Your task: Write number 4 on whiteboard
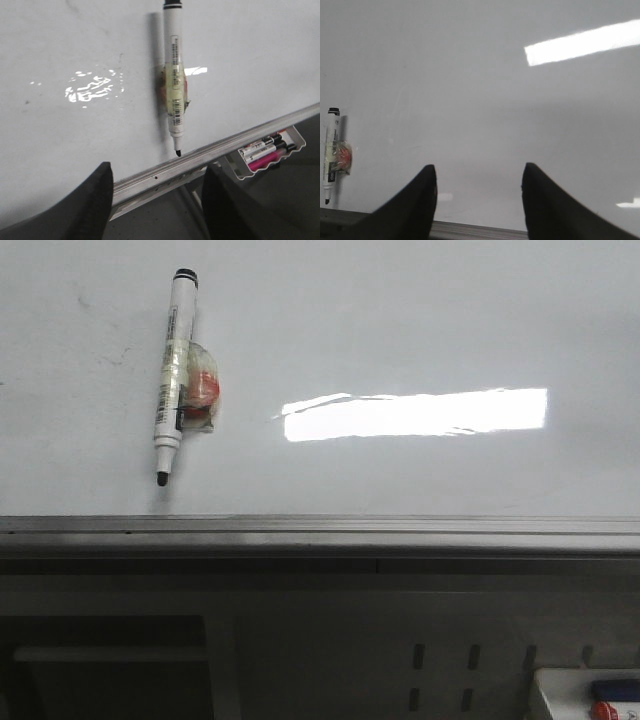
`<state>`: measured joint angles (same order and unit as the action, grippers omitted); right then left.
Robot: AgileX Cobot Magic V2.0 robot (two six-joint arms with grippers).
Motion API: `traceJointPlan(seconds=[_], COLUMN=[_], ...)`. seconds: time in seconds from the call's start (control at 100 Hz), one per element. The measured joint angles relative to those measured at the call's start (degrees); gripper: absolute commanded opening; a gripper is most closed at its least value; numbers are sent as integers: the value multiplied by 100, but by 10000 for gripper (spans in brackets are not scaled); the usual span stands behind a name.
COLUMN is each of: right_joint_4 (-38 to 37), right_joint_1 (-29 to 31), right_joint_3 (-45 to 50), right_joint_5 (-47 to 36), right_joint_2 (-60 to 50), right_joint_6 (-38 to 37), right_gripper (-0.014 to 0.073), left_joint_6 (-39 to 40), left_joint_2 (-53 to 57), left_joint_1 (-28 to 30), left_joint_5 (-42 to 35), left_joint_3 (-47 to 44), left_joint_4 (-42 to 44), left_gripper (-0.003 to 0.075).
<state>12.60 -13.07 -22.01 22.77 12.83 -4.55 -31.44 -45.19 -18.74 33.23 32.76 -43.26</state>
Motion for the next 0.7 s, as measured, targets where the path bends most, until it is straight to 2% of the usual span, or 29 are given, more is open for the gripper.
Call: traceJointPlan(seconds=[0.11,0.26,0.4,0.7], right_joint_4=[-20,-20,-20,-20], right_joint_1=[0,0,0,0], right_joint_3=[0,0,0,0], right_joint_5=[6,6,6,6], right_joint_2=[140,311,406,419], right_joint_6=[3,13,15,15], right_gripper=[344,344,344,344], left_joint_6=[46,597,991,1080], left_joint_2=[-480,-1149,-1560,-2100], left_joint_1=[-476,-957,-1146,-1171], left_joint_5=[-73,-217,-652,-1197], left_joint_3=[247,499,566,566], left_joint_4=[586,1249,990,300], left_gripper=[365,368,368,367])
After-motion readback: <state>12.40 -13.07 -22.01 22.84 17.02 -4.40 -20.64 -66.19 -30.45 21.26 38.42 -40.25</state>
